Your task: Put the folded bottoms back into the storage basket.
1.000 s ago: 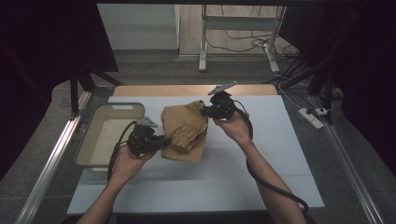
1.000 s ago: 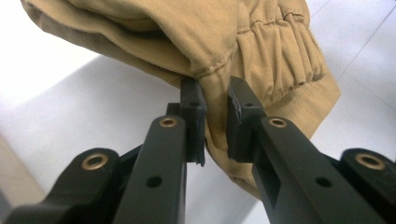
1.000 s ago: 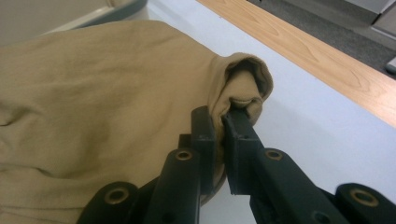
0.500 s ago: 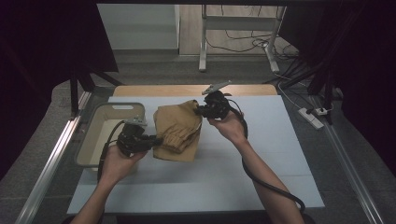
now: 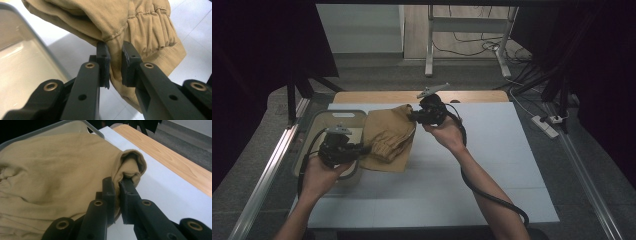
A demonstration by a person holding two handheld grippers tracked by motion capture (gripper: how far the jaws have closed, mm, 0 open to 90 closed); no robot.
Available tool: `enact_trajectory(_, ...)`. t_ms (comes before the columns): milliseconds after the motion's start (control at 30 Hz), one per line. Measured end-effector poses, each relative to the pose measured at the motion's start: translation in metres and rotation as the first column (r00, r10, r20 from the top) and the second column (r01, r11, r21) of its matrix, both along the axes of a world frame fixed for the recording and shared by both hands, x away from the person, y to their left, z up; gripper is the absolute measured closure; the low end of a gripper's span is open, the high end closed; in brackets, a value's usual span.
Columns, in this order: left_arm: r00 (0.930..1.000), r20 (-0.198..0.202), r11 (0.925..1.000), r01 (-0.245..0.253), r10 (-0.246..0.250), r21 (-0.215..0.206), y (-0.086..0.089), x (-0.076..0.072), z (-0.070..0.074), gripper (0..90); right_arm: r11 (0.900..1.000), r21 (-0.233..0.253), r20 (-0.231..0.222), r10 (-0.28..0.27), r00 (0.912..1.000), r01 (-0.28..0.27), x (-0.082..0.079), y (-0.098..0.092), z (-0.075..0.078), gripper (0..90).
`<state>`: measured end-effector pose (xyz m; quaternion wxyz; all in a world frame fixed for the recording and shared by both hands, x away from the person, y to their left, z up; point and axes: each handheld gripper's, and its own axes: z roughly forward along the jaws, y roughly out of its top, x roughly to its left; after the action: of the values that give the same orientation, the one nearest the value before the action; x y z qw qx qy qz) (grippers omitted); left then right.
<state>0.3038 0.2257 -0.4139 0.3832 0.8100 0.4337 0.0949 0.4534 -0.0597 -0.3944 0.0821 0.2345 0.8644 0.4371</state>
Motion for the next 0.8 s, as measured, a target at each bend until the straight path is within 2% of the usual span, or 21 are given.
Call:
enact_trajectory(267, 0.9995, 0.008, 0.9993, -0.032, 0.032, -0.019, 0.023, -0.007, 0.004, 77.8, 1.000, 0.003, 0.001, 0.022, 0.9997, -0.022, -0.002, 0.024, 0.004, 83.1)
enact_trajectory(800, 0.9973, 0.021, 0.9974, -0.069, 0.070, -0.021, 0.051, -0.015, 0.009, 77.7, 0.999, 0.025, -0.001, 0.045, 0.9990, -0.045, -0.001, 0.054, 0.009, 83.0)
